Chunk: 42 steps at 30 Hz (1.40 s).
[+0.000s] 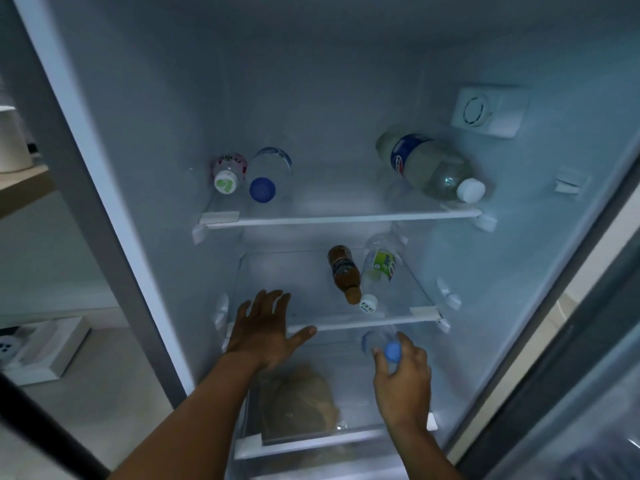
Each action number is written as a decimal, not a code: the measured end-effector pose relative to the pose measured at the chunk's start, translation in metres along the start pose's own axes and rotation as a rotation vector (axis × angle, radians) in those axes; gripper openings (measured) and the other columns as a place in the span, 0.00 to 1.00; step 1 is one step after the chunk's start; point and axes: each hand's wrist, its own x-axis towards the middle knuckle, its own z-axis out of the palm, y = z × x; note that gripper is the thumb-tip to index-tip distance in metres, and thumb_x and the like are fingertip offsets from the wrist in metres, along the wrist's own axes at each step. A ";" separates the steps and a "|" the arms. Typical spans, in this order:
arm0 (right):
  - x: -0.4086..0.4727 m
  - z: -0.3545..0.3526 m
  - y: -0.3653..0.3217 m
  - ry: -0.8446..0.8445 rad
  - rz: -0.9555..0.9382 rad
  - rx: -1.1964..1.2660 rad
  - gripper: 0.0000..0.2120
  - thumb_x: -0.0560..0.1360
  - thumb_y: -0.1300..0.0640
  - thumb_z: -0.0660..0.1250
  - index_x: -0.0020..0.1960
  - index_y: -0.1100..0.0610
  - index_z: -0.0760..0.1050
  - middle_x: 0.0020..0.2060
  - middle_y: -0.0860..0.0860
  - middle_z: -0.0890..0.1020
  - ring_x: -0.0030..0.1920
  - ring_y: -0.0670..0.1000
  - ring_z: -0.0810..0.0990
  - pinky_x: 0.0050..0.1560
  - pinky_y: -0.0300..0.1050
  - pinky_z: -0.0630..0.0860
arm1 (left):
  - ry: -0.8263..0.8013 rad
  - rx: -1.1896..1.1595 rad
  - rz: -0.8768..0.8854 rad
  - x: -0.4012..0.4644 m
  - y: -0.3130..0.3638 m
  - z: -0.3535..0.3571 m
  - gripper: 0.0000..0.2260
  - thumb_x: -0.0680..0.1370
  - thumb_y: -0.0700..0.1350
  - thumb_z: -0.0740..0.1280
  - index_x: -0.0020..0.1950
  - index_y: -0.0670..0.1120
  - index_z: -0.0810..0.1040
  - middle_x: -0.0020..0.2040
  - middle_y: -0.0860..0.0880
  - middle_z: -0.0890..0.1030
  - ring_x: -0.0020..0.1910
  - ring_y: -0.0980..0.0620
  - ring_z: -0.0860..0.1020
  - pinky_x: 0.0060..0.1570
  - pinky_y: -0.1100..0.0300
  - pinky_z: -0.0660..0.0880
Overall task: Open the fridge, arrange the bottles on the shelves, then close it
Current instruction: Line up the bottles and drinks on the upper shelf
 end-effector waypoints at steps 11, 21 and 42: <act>0.008 -0.049 -0.067 0.176 -0.270 0.106 0.20 0.76 0.39 0.63 0.45 0.56 0.76 0.44 0.49 0.73 0.39 0.53 0.77 0.36 0.45 0.71 | 0.013 -0.027 -0.026 0.002 -0.001 0.000 0.49 0.64 0.80 0.45 0.79 0.53 0.53 0.80 0.51 0.54 0.79 0.49 0.47 0.76 0.48 0.45; 0.022 -0.146 -0.204 0.599 -0.568 0.637 0.13 0.77 0.50 0.64 0.43 0.61 0.74 0.41 0.46 0.68 0.39 0.43 0.70 0.41 0.32 0.66 | -0.040 -0.031 -0.029 0.002 -0.001 -0.005 0.61 0.52 0.82 0.31 0.79 0.52 0.49 0.81 0.51 0.50 0.79 0.50 0.44 0.76 0.48 0.44; 0.039 -0.102 -0.229 0.295 -0.663 0.599 0.17 0.74 0.55 0.73 0.60 0.61 0.76 0.56 0.57 0.77 0.56 0.46 0.75 0.56 0.31 0.72 | -0.058 0.042 0.045 -0.001 -0.006 0.000 0.55 0.60 0.77 0.31 0.80 0.49 0.45 0.81 0.50 0.46 0.79 0.46 0.40 0.75 0.46 0.40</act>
